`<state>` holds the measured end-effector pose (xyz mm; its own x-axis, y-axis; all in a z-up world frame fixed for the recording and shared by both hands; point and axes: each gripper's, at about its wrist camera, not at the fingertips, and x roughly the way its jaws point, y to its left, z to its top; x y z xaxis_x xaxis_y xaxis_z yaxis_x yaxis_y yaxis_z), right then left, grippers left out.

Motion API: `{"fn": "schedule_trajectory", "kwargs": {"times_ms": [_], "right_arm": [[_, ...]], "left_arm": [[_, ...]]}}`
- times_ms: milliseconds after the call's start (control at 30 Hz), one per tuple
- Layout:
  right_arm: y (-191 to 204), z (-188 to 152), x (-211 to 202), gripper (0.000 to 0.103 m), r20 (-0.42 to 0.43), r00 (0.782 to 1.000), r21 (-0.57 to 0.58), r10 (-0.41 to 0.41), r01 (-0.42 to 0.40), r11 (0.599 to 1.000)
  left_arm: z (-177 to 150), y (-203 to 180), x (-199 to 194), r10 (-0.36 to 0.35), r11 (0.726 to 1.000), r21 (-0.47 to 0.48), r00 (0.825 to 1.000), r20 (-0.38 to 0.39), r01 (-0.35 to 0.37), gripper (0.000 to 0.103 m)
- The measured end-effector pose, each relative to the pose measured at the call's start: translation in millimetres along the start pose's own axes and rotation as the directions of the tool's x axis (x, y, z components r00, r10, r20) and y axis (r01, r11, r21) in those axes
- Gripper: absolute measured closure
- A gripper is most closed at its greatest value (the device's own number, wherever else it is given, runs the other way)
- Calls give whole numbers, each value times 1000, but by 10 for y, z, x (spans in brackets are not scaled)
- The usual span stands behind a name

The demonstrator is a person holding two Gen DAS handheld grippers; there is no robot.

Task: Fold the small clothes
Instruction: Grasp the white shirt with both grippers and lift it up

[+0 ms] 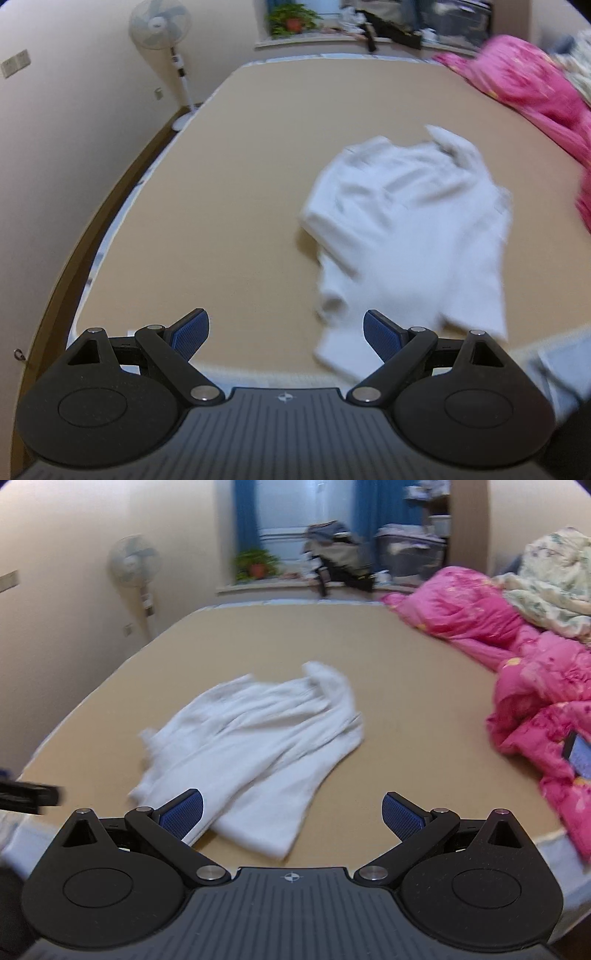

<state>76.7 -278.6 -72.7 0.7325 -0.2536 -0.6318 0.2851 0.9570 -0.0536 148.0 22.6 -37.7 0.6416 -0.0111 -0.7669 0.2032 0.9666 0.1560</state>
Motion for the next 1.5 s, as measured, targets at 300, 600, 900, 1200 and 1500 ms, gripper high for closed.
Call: {"fn": "schedule_trajectory", "kwargs": {"times_ms": [300,600,900,1200,1500], "right_arm": [[-555,1241,2453,1,-15,995,94,-95,96,991],[-208,1458,4629,4,-242,962,84,-128,153,985],[-513,1714,3901,92,-97,989,32,-112,116,993],[-808,2230,1225,92,335,935,-93,117,-91,992],[-1124,1990,-950,92,564,788,-167,247,-184,969]], "left_arm": [[1294,95,1978,-118,993,-34,981,-153,114,9],[1782,-225,3412,-173,984,-27,921,-350,175,9],[1986,-247,2895,-238,971,-77,953,-189,228,97],[2081,559,625,-83,990,-90,967,240,107,98],[1560,1133,-2064,-6,976,-169,794,608,136,98]]}}
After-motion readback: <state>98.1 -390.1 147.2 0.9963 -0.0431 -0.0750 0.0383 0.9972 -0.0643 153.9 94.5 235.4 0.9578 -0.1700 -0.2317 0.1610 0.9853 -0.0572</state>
